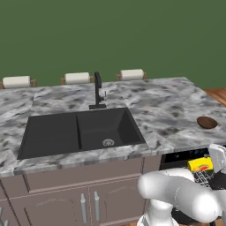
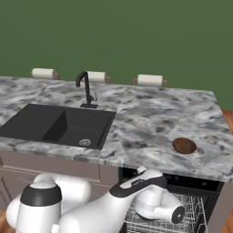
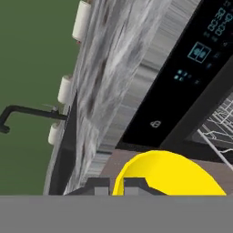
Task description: Pick up the cup and bowl from the counter, place them in the dishwasher, and close the dishwasher door.
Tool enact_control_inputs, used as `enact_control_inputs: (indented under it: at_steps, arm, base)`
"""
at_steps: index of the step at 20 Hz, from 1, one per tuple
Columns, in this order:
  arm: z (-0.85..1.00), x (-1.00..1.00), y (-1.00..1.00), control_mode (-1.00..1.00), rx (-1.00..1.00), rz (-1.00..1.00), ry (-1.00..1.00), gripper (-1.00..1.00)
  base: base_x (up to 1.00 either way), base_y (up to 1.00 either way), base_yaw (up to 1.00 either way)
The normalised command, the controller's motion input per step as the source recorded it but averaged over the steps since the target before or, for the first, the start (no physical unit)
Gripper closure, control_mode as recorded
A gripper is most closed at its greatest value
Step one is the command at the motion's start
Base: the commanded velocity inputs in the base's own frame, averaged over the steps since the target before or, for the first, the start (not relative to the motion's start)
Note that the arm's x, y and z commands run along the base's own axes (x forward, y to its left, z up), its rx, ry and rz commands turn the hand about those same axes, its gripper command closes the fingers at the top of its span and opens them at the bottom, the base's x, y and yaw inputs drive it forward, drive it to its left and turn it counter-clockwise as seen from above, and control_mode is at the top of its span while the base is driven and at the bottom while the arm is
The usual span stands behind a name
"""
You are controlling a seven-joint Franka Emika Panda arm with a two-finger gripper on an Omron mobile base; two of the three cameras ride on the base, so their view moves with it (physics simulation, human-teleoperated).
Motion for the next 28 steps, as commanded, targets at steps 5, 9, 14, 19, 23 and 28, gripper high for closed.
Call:
enact_control_inputs:
  at_steps: [5, 9, 14, 19, 23, 28]
  arm:
    - [-0.46, 0.0, -0.07, -1.0, 0.0, 0.0, 0.07, 1.0]
    - [-0.48, 0.0, -0.01, -1.0, 0.0, 0.0, 0.08, 1.0]
    - [-0.42, 0.01, -0.08, -1.0, 0.0, 0.0, 0.07, 1.0]
    - [-0.44, 0.15, -0.14, -1.0, 0.0, 0.0, 0.08, 1.0]
    - [-0.43, 0.3, -0.2, -1.0, -0.01, 0.0, 0.1, 1.0]
    - [-0.38, 0.36, -0.24, -1.0, 0.0, 0.0, 0.1, 1.0]
  base:
    - [0.0, 0.0, 0.0]
    - [0.0, 0.0, 0.0]
    - [0.0, 0.0, 0.0]
    - [0.0, 0.0, 0.0]
    - [0.0, 0.0, 0.0]
    - [0.0, 0.0, 0.0]
